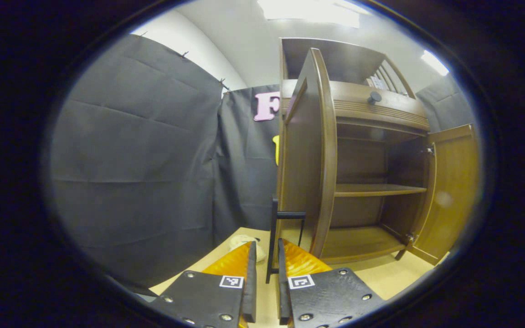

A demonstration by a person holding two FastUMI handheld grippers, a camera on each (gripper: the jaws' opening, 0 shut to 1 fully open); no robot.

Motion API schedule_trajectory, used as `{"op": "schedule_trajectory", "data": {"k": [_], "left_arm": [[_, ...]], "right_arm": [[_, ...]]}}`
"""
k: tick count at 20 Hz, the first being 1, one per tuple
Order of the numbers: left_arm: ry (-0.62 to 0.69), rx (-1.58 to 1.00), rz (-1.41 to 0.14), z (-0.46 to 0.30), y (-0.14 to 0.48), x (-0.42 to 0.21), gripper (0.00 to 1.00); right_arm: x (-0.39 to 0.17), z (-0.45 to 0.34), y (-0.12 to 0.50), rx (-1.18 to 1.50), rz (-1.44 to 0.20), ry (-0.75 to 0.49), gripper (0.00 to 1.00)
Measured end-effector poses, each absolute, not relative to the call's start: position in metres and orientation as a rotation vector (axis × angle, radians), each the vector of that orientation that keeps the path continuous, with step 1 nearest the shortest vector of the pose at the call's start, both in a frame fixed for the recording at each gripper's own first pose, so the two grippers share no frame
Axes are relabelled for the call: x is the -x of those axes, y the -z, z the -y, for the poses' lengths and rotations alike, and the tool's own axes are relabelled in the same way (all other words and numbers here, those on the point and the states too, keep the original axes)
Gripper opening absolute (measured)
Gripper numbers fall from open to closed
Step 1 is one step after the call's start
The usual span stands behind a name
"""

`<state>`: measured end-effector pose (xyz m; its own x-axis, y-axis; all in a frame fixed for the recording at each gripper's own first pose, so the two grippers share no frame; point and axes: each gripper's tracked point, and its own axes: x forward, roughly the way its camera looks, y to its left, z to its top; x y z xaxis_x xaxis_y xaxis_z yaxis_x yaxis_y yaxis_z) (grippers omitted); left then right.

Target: Open the right door of the double-door shoe cabinet with the right hand, and open the left door with the left hand.

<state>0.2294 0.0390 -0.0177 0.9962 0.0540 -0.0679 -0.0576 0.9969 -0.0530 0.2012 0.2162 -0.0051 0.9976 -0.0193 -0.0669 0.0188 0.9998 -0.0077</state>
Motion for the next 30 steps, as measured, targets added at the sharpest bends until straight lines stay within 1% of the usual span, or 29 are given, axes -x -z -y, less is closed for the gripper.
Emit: {"op": "schedule_trajectory", "data": {"k": [1, 2, 3, 4, 5, 6, 9, 10, 11, 12, 13, 14, 18, 19, 21, 22, 23, 24, 25, 26, 27, 29, 30], "left_arm": [[-0.07, 0.049, -0.065, -0.046, 0.017, -0.228, 0.22], [-0.083, 0.041, -0.063, -0.053, 0.015, -0.226, 0.26], [-0.098, 0.028, -0.062, -0.064, 0.014, -0.223, 0.23], [-0.118, 0.008, -0.061, -0.074, 0.013, -0.221, 0.21], [-0.145, -0.011, -0.058, -0.086, 0.012, -0.218, 0.21], [-0.173, -0.024, -0.055, -0.094, 0.012, -0.216, 0.25], [-0.168, 0.007, -0.052, -0.099, 0.006, -0.207, 0.26], [-0.171, 0.011, -0.044, -0.1, 0.0, -0.203, 0.2], [-0.174, 0.011, -0.037, -0.103, -0.002, -0.197, 0.15], [-0.172, 0.016, -0.03, -0.101, -0.003, -0.191, 0.19], [-0.152, 0.029, -0.025, -0.096, -0.005, -0.182, 0.23], [-0.126, 0.044, -0.022, -0.085, -0.01, -0.17, 0.27], [-0.084, 0.041, 0.0, -0.052, -0.028, -0.126, 0.23], [-0.08, 0.029, 0.005, -0.047, -0.032, -0.113, 0.22], [-0.056, 0.017, 0.015, -0.03, -0.04, -0.093, 0.21], [-0.043, 0.016, 0.023, -0.022, -0.044, -0.084, 0.29], [-0.031, 0.018, 0.028, -0.016, -0.048, -0.074, 0.37], [-0.019, 0.018, 0.032, -0.008, -0.051, -0.066, 0.44], [-0.008, 0.019, 0.036, -0.001, -0.053, -0.056, 0.52], [0.005, 0.017, 0.041, 0.007, -0.056, -0.049, 0.6], [0.02, 0.013, 0.045, 0.012, -0.057, -0.042, 0.68], [0.022, 0.007, 0.055, 0.019, -0.057, -0.028, 0.84], [0.023, 0.01, 0.057, 0.022, -0.057, -0.022, 0.84]], "right_arm": [[-0.199, -0.218, 0.003, 0.007, -0.063, 0.014, 0.92], [-0.198, -0.22, 0.0, 0.007, -0.059, 0.008, 0.92], [-0.197, -0.221, -0.002, 0.006, -0.056, 0.007, 0.92], [-0.194, -0.219, -0.003, 0.002, -0.054, 0.007, 0.94], [-0.193, -0.219, -0.005, -0.003, -0.049, 0.006, 0.94], [-0.193, -0.219, -0.008, -0.009, -0.044, 0.006, 0.94], [-0.191, -0.216, -0.009, -0.013, -0.047, 0.009, 0.94], [-0.19, -0.217, -0.01, -0.013, -0.046, 0.008, 0.94], [-0.188, -0.216, -0.013, -0.013, -0.043, 0.007, 0.92], [-0.185, -0.214, -0.015, -0.018, -0.041, 0.006, 0.92], [-0.183, -0.213, -0.019, -0.022, -0.038, -0.003, 0.94], [-0.18, -0.214, -0.021, -0.022, -0.033, -0.011, 0.92], [-0.161, -0.209, -0.036, -0.012, 0.002, -0.019, 0.92], [-0.156, -0.208, -0.037, -0.01, 0.008, -0.02, 0.94], [-0.147, -0.205, -0.038, -0.01, 0.016, -0.021, 0.94], [-0.144, -0.204, -0.036, -0.017, 0.016, -0.021, 0.94], [-0.14, -0.205, -0.034, -0.027, 0.016, -0.025, 0.92], [-0.137, -0.205, -0.034, -0.035, 0.013, -0.028, 0.94], [-0.133, -0.205, -0.033, -0.039, 0.006, -0.029, 0.94], [-0.13, -0.205, -0.031, -0.041, 0.002, -0.03, 0.92], [-0.127, -0.205, -0.03, -0.042, 0.001, -0.032, 0.94], [-0.121, -0.204, -0.03, -0.039, 0.002, -0.032, 0.94], [-0.119, -0.203, -0.03, -0.039, 0.001, -0.03, 0.94]]}}
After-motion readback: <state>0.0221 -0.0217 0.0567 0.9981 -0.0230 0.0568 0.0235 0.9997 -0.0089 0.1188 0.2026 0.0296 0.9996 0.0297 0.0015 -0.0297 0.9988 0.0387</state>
